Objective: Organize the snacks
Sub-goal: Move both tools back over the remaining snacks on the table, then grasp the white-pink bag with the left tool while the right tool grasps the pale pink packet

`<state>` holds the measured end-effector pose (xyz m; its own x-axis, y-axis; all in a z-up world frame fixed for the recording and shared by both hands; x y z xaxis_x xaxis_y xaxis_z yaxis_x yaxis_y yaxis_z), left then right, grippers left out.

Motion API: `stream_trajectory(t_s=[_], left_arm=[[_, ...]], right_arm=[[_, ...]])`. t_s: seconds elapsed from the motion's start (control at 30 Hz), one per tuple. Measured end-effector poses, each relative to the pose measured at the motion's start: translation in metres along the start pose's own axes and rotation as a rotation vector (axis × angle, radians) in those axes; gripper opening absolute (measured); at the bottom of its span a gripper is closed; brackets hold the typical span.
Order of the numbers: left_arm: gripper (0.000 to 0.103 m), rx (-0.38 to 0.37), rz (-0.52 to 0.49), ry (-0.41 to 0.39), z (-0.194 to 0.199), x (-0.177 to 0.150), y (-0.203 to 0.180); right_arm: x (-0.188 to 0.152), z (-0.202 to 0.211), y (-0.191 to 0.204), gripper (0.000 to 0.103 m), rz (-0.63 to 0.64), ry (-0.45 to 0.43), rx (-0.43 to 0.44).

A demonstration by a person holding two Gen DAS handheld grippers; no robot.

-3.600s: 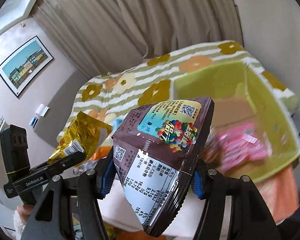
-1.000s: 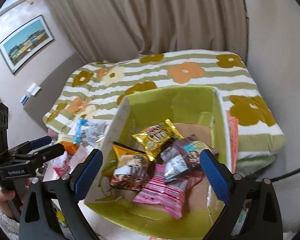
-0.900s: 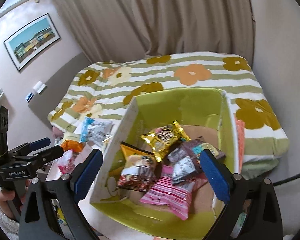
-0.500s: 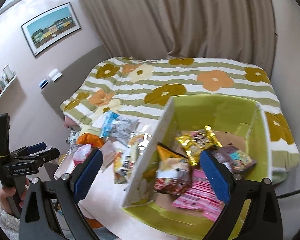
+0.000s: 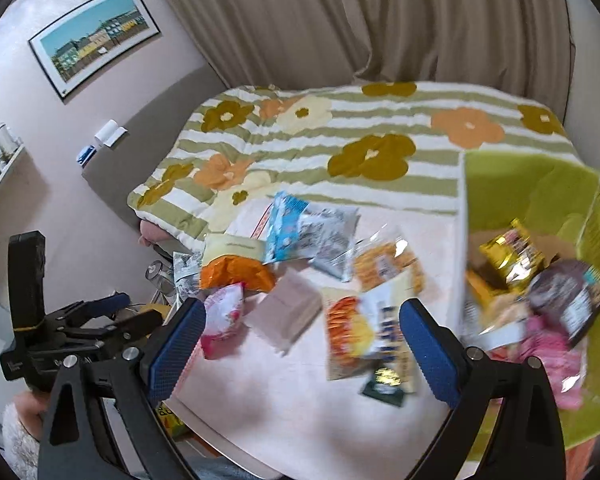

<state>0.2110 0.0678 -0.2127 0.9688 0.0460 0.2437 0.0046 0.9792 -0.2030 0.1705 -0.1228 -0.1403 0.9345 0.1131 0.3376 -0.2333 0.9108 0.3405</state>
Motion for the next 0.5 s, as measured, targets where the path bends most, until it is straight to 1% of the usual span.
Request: stream_trajectory(t_s=[0.1, 0.17, 0.37, 0.43, 0.5], left_arm=[[0.1, -0.014, -0.043, 0.034, -0.014, 0.002, 0.008], [0.1, -0.022, -0.07, 0.049, -0.025, 0.002, 0.016], [0.1, -0.065, -0.107, 0.079, -0.067, 0.0, 0.029], [0.099, -0.066, -0.119, 0.092, -0.083, -0.001, 0.03], [0.094, -0.08, -0.121, 0.11, -0.093, -0.002, 0.031]], right_arm=[[0.0, -0.024, 0.012, 0.097, -0.063, 0.023, -0.001], [-0.002, -0.042, 0.016, 0.097, -0.12, 0.039, -0.017], [-0.008, -0.094, 0.019, 0.097, -0.239, 0.086, -0.049], [-0.009, -0.106, 0.02, 0.097, -0.267, 0.105, -0.038], [-0.01, -0.117, 0.022, 0.097, -0.287, 0.128, -0.019]])
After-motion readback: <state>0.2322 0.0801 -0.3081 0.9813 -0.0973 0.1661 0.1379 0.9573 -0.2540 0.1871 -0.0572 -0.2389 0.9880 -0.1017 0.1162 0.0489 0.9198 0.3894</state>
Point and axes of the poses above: each gripper's, at about its wrist camera, not at the fingertips, and z roughly against the way its jaws point, y to its left, x to its top, the point moved 5 cm from there along -z, roughly the way its jaws point, and after that the axes turned 13 degrees about y, right-handed, at the moved point
